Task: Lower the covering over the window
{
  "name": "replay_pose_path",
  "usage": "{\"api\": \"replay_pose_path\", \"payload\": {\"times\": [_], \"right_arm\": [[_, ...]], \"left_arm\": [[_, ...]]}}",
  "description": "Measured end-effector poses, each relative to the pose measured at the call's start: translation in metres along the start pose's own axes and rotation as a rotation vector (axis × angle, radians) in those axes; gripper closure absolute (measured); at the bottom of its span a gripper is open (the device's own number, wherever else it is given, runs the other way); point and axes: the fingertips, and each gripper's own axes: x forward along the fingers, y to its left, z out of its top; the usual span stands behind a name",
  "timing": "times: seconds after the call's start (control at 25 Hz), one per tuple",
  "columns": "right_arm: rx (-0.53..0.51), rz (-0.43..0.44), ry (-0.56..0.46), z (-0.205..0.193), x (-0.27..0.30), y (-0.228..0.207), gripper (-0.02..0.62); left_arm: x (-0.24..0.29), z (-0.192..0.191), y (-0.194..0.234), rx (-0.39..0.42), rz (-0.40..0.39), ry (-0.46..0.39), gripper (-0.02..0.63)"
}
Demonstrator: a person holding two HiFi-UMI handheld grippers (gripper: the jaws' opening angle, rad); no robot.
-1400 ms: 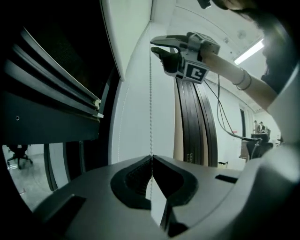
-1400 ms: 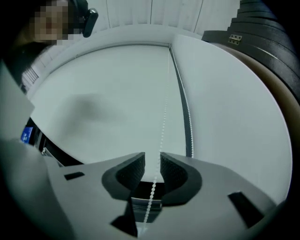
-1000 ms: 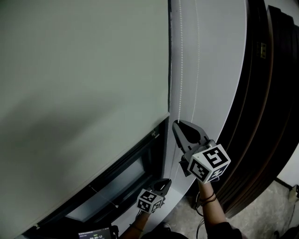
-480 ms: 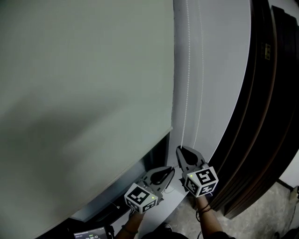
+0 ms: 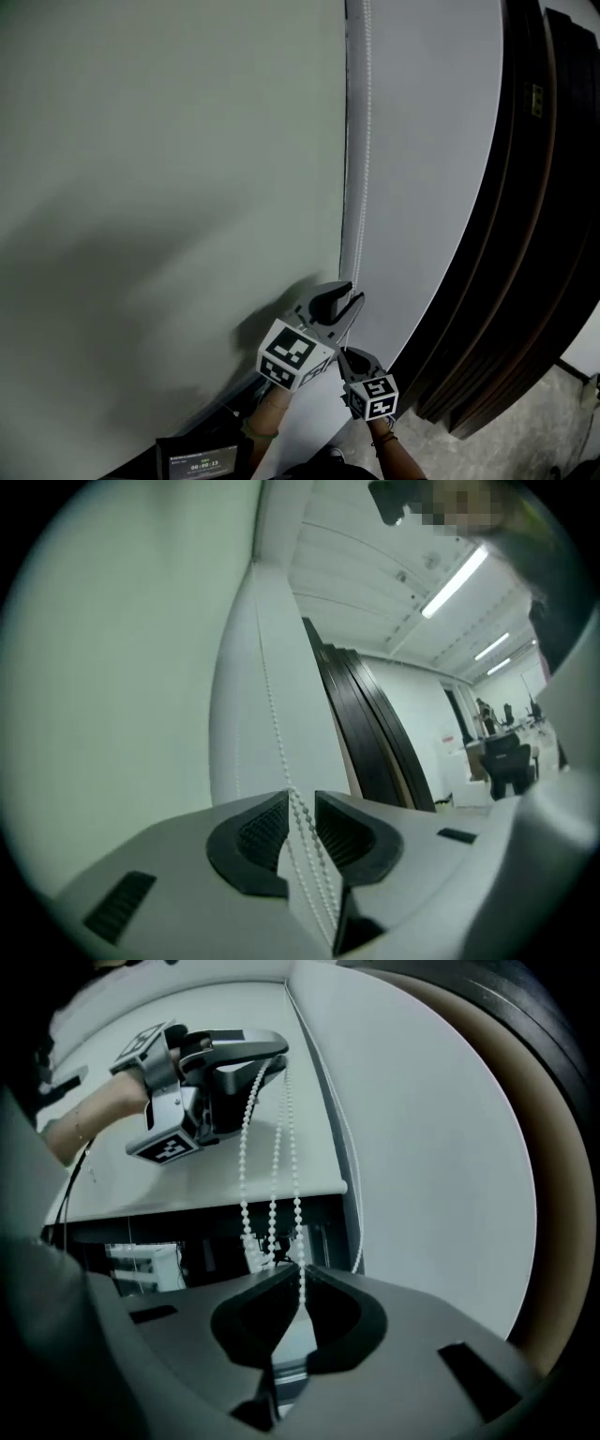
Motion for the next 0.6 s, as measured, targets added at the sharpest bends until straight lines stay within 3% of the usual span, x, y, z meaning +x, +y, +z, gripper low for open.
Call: {"api": "replay_pose_path", "payload": {"times": [0.08,0.36,0.48,0.6], "right_arm": [[0.018,-0.005,0.026,-0.014,0.0,0.002,0.575],[0.019,-0.051,0.036,-0.02,-0.006,-0.015,0.574],[0.027,-0.087,0.038,-0.021,-0.009,-0.032,0.574],[0.007,-0.127,0.04,-0.02,-0.01,-0.05,0.575]], "left_arm": [[0.005,-0.011,-0.004,0.007,-0.006,0.045,0.532],[-0.001,-0.015,-0.008,-0.026,0.009,0.016,0.534],[-0.019,-0.029,-0.006,-0.068,0.058,0.019,0.534],[-0.037,-0.051,0.002,-0.06,0.126,0.076,0.534]]}}
